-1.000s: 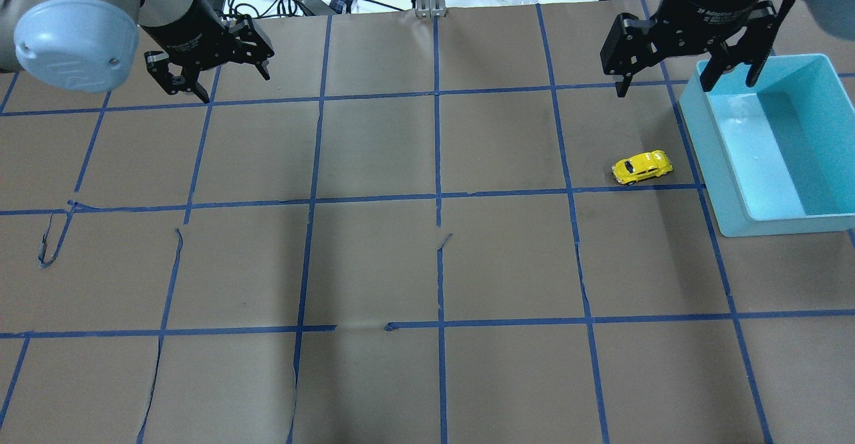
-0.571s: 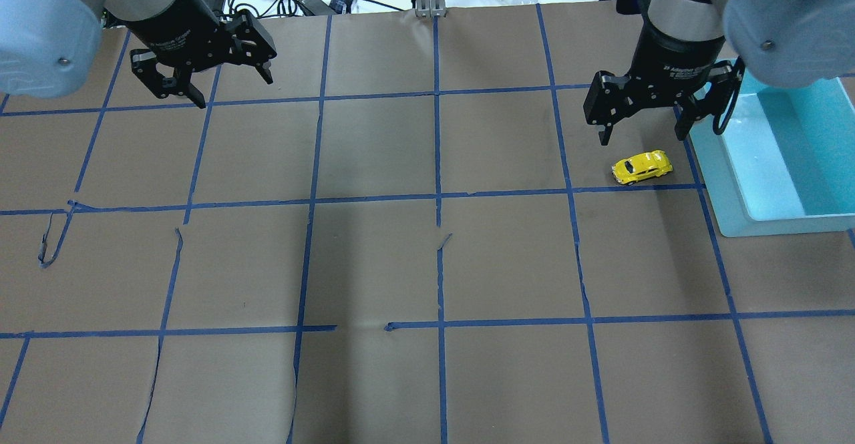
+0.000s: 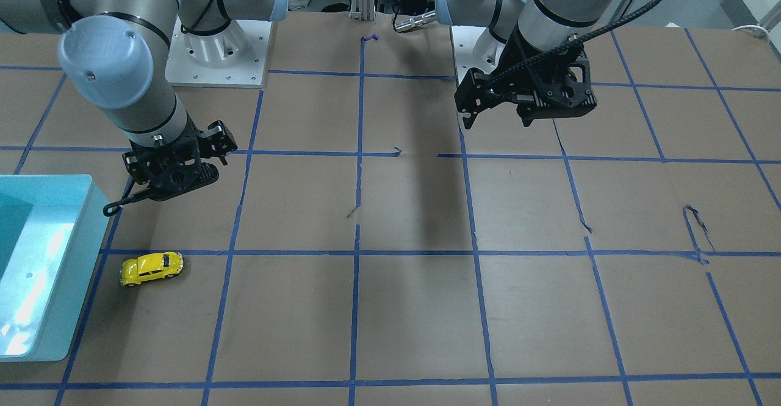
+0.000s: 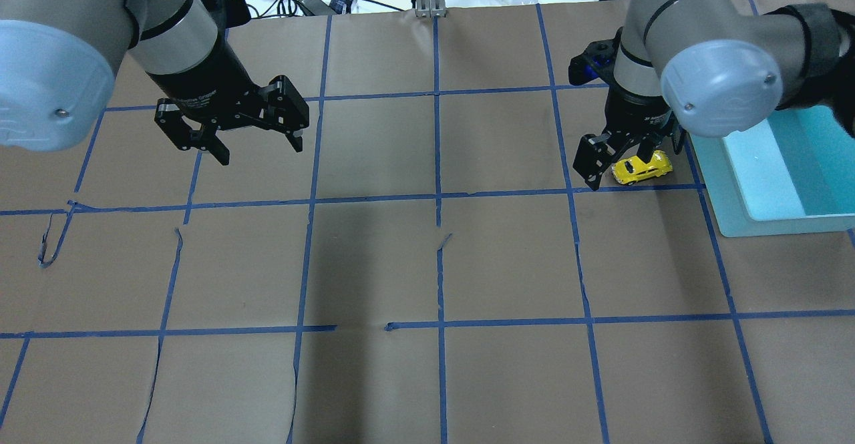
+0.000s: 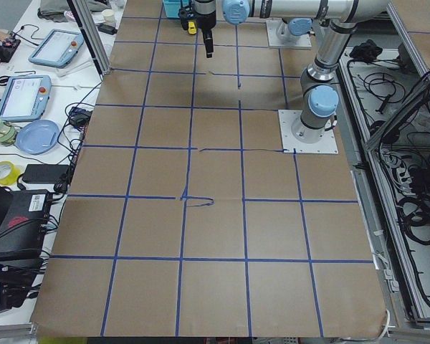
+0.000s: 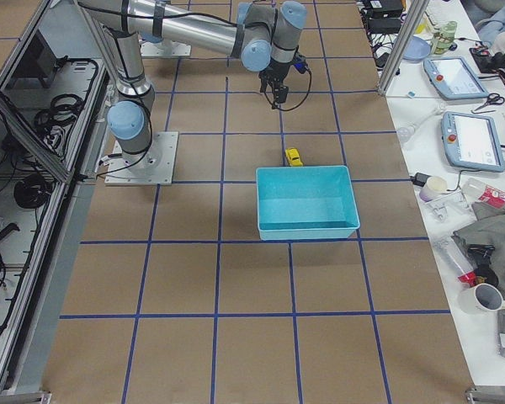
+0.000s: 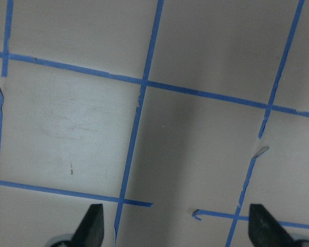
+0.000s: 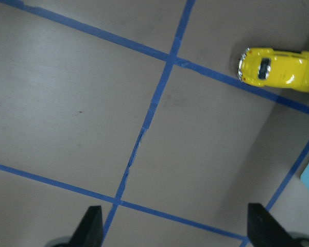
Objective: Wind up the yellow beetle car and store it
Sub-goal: 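Lower the right gripper onto the yellow car beside the bin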
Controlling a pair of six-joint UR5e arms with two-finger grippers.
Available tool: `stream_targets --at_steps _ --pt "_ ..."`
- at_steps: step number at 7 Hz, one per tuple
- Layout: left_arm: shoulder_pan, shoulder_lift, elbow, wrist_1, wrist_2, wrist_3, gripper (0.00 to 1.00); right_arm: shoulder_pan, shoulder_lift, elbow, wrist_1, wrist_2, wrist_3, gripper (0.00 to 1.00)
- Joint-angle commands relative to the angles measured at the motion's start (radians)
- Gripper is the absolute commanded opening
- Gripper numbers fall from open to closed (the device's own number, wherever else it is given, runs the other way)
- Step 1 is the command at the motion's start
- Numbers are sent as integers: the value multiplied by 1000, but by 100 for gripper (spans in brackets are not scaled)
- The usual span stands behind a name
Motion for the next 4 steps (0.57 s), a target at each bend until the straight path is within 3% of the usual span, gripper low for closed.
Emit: stream_targets --at_steps 1,4 --pt "16 18 -6 1 5 131 100 -8 8 115 -219 -4 -336 100" --pt "74 0 -12 50 2 136 100 -11 10 261 -551 -41 -732 100"
